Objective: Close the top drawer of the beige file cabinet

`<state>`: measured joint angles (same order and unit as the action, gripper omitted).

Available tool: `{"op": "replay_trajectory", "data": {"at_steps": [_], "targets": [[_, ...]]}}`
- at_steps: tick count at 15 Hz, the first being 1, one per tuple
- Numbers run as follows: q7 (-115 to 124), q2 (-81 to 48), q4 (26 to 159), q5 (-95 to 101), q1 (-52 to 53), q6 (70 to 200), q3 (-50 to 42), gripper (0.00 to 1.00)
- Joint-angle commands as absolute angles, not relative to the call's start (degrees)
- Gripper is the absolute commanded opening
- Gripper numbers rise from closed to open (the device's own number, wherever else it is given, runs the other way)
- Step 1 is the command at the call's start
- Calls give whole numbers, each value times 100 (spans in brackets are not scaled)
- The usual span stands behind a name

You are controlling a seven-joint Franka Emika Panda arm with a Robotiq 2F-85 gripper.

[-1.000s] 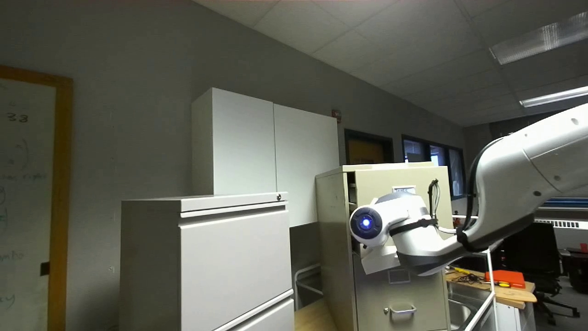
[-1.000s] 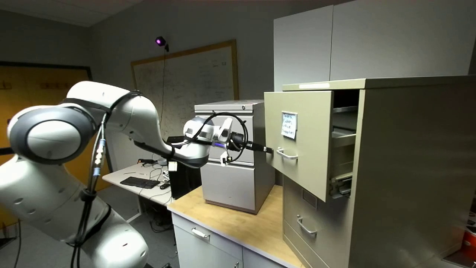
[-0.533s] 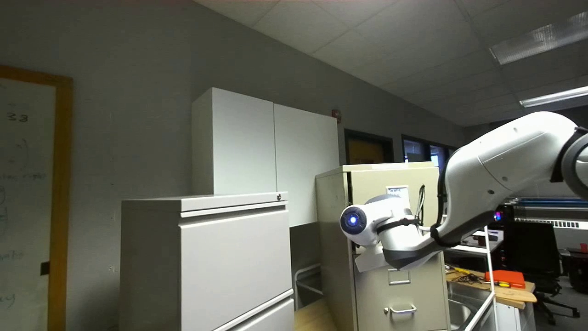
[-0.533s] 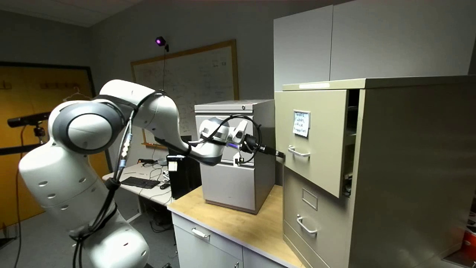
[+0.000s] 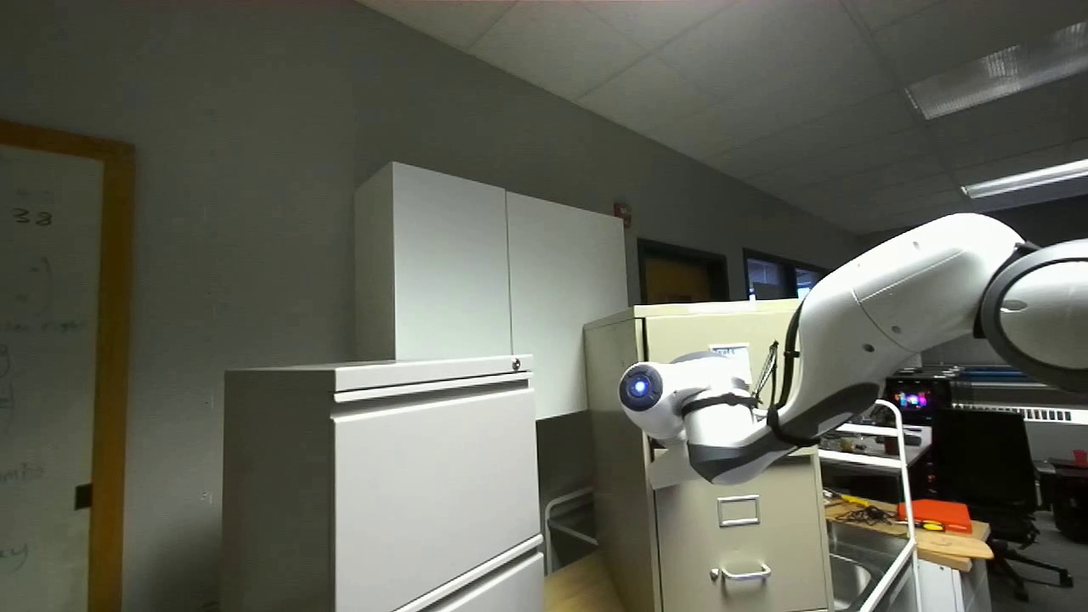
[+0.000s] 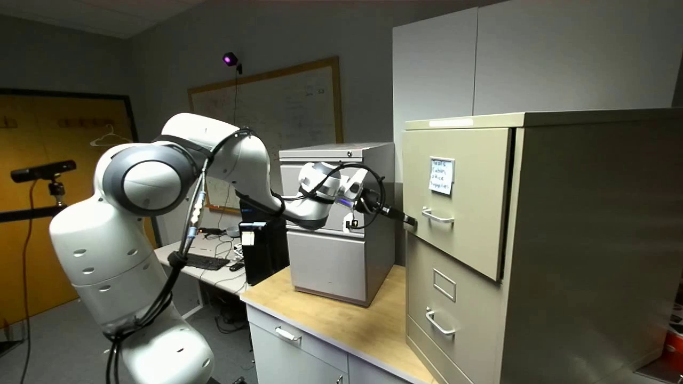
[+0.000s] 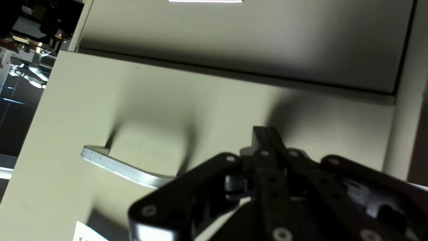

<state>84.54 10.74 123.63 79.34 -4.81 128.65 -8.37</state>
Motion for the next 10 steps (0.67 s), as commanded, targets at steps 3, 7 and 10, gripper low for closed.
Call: {"op": "replay_trajectory", "data": {"at_steps": [3, 7, 10], "targets": [[7902, 28, 11317, 7431, -698, 13325, -1056, 0], [7587, -170, 11065, 6936, -767, 13359, -1059, 0], [7299, -148, 11029, 6556, -791, 13341, -1045, 0]]}}
